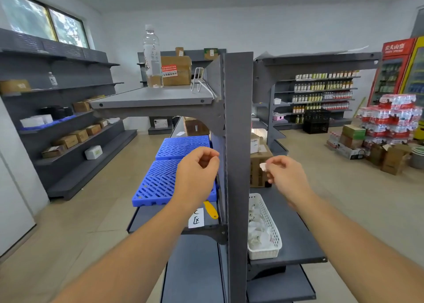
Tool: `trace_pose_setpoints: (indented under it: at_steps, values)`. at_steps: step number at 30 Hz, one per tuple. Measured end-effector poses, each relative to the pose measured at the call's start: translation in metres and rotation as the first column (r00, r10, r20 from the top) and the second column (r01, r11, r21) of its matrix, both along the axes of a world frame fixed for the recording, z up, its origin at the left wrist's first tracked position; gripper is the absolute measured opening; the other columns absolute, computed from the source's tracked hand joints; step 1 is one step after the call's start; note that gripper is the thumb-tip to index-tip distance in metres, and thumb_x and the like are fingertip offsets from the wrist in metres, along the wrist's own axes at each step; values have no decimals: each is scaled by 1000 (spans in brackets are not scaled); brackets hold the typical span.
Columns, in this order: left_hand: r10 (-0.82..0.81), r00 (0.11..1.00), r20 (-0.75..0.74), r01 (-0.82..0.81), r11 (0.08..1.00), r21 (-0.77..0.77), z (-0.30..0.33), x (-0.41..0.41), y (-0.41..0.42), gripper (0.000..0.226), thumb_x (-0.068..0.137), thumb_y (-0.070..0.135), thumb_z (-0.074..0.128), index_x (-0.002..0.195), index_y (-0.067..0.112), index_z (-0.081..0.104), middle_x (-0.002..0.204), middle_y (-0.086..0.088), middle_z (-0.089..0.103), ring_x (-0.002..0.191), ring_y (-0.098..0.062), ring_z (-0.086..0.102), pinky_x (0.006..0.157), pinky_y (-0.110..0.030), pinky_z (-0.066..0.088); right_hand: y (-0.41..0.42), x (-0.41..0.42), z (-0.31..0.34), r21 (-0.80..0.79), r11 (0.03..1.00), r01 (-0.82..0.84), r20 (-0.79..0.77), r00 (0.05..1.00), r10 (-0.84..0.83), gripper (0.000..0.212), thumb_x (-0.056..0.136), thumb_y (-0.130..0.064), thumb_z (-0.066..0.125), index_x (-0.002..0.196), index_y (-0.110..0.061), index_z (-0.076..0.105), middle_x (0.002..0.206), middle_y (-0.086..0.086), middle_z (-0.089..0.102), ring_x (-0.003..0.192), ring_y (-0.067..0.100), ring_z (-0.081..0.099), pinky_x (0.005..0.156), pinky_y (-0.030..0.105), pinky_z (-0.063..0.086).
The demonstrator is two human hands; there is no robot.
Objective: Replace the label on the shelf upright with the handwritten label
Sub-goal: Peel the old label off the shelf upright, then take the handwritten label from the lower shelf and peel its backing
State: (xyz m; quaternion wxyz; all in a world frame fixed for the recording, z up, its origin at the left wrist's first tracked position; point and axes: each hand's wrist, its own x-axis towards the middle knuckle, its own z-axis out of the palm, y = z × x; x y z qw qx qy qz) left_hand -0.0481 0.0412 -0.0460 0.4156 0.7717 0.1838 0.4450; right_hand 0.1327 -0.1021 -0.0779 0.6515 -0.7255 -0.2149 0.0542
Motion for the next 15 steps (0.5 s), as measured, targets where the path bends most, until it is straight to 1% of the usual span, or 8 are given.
trace_pose_setpoints:
  at_steps: [2,4,6,9,11,13,15]
  values:
    - [29,999,-21,-29,999,-18,-8,0,6,13,96,18,66,92,29,72,82,11,73,79,-3,67,64,-10,52,-3,17,-22,-158,987,21,27,1000,-17,10,91,-14,63,96,-19,71,80,3,71,67,17,64,58,30,49]
    - [64,997,-47,-65,998,-24,-17,0,12,13,96,19,66,91,29,72,83,11,73,80,-3,67,64,-9,51,-4,30,-41,-285,958,31,45,999,-19,10,87,-17,63,90,-21,72,75,1,72,65,19,63,59,30,47]
    - [103,992,-76,-105,994,-22,-24,2,18,12,96,20,66,91,30,71,85,11,74,81,-4,68,65,-10,51,-1,40,-55,-383,923,29,83,997,3,8,83,-18,64,83,-22,71,77,-2,73,71,21,64,64,29,47]
    - [151,982,-115,-155,988,-21,-31,3,27,12,95,20,66,90,29,72,85,11,74,80,-5,68,68,-14,50,7,52,-71,-487,873,7,137,988,69,8,85,-16,66,82,-22,70,81,-3,72,77,22,66,66,28,46]
    - [183,972,-146,-186,983,-6,-33,3,32,12,95,20,66,88,29,72,84,11,74,77,-5,67,66,-14,48,13,59,-79,-560,828,-11,153,981,117,3,85,-18,71,86,-20,70,87,-3,72,79,22,65,67,29,46]
    - [213,965,-156,-215,977,2,-36,3,38,12,94,20,66,89,29,72,84,12,74,78,-4,67,68,-15,49,20,66,-85,-615,787,-44,135,978,161,12,85,-18,70,97,-20,71,94,-1,70,84,21,63,70,28,45]
    - [245,956,-164,-247,969,8,-39,2,41,12,94,19,66,89,28,73,82,12,74,74,-1,66,67,-16,49,25,72,-90,-635,768,-78,120,973,198,21,88,-18,66,108,-17,74,98,2,69,88,22,61,75,28,45]
